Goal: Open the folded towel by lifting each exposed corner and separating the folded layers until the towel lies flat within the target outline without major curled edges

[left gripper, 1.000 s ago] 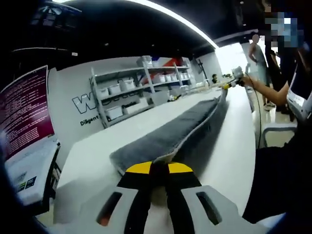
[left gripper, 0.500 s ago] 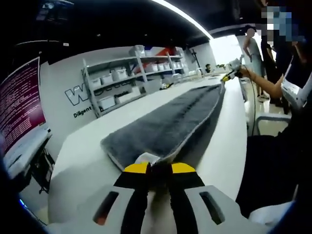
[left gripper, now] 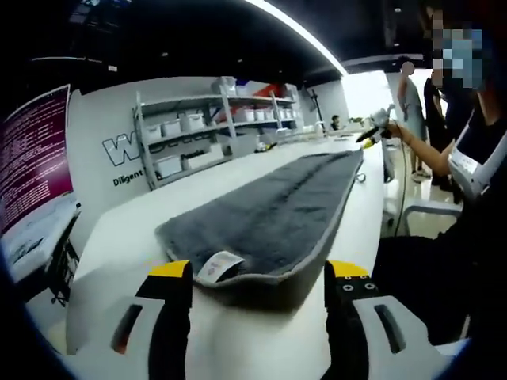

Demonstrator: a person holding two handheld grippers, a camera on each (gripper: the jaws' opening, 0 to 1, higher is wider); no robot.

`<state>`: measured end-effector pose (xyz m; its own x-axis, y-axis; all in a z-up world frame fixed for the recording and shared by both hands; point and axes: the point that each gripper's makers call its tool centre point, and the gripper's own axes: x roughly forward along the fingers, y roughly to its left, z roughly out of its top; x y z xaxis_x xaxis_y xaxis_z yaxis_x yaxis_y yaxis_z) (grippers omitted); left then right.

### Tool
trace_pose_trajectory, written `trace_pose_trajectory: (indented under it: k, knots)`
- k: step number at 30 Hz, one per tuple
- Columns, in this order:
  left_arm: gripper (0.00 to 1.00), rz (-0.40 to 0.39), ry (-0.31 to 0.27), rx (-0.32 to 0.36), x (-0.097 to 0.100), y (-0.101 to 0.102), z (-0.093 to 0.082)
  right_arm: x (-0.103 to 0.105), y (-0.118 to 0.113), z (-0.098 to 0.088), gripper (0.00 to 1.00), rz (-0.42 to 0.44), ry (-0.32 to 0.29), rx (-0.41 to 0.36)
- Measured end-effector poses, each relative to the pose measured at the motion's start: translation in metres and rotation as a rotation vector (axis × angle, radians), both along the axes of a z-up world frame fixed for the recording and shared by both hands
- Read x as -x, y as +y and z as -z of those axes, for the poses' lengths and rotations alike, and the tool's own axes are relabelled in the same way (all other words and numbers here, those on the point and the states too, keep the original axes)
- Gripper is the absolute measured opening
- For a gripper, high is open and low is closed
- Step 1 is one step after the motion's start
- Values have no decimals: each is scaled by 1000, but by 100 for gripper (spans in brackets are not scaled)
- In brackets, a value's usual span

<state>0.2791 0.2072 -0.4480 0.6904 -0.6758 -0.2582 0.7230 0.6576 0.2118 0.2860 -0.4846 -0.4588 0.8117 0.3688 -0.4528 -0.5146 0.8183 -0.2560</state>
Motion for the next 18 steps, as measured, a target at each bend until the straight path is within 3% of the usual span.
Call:
trace_pose_trajectory:
  k: [4, 9, 12, 14, 18]
  knots:
    - [86, 7, -11, 58, -1, -13, -14, 3, -4, -10, 81, 27, -3, -17]
    - [98, 47, -18, 143, -3, -34, -34, 2, 0, -22, 91, 37, -9, -25]
    - [99, 35, -4, 185, -16, -40, -44, -6, 9, -31, 97, 34, -21, -48]
    - [99, 14, -28, 211, -28, -41, -52, -15, 16, -39, 99, 29, -31, -61]
    - [99, 19, -8, 227, -49, -47, -56, -36, 39, -52, 99, -1, -48, -98]
